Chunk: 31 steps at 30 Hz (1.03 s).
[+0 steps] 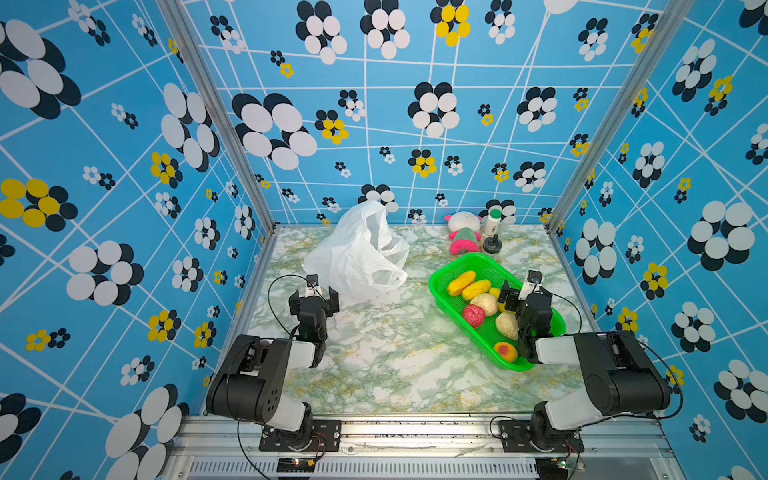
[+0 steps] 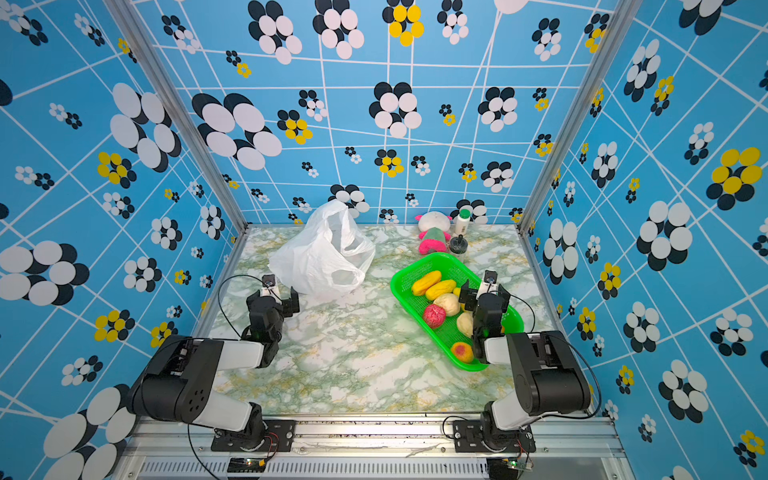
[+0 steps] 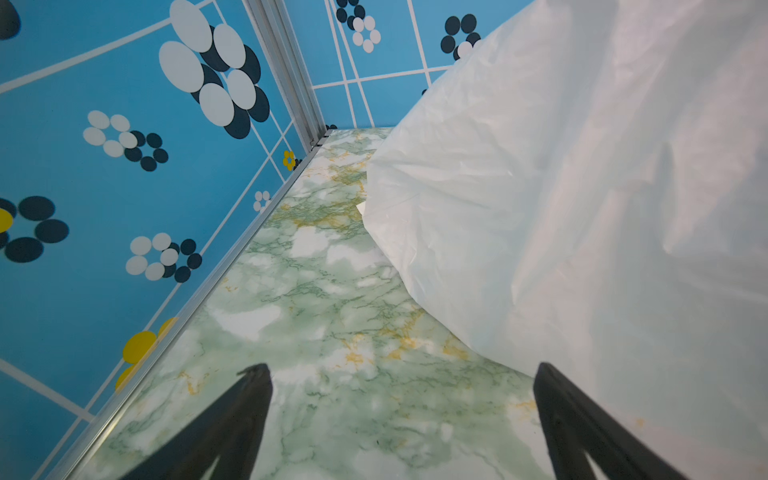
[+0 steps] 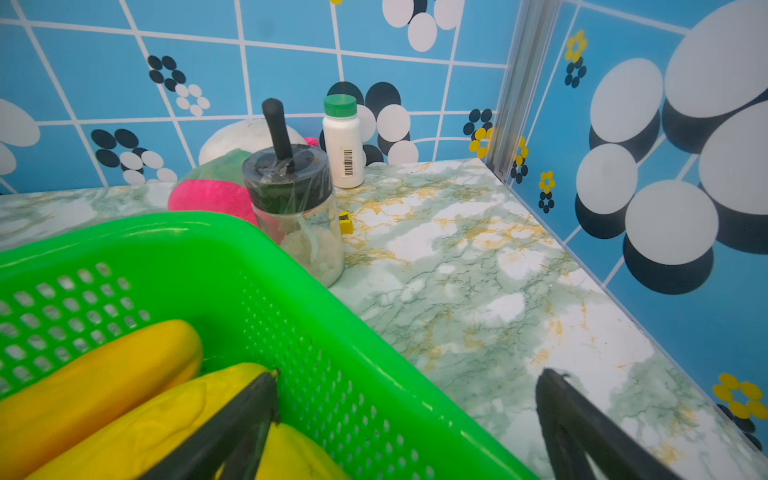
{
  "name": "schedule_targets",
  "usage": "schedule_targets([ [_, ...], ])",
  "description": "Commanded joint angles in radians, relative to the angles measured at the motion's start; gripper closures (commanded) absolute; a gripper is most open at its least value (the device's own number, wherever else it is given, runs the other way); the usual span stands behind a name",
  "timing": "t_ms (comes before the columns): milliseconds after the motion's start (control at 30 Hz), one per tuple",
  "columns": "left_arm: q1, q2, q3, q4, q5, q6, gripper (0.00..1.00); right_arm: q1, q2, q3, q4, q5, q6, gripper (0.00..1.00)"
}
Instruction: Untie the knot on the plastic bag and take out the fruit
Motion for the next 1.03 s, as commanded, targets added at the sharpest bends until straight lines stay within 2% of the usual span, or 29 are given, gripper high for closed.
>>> schedule_targets([
  [0, 0.034, 0.063, 0.010, 0.058, 0.101, -0.026, 0.01, 0.000, 0.026, -0.002, -0.052, 0.059, 0.035, 0.01],
  [33, 0.035, 0.028, 0.026, -0.034, 0.110, -0.045, 0.01, 0.000, 0.029, -0.006, -0.039, 0.058, 0.033, 0.01],
  [100, 0.037, 0.052, 0.019, 0.032, 0.107, -0.033, 0.01, -0.001, 0.012, 0.004, -0.090, 0.056, 0.036, 0.01],
  [1000, 0.041, 0.043, 0.022, 0.010, 0.111, -0.042, 0.01, -0.001, 0.015, 0.007, -0.087, 0.052, 0.033, 0.01],
])
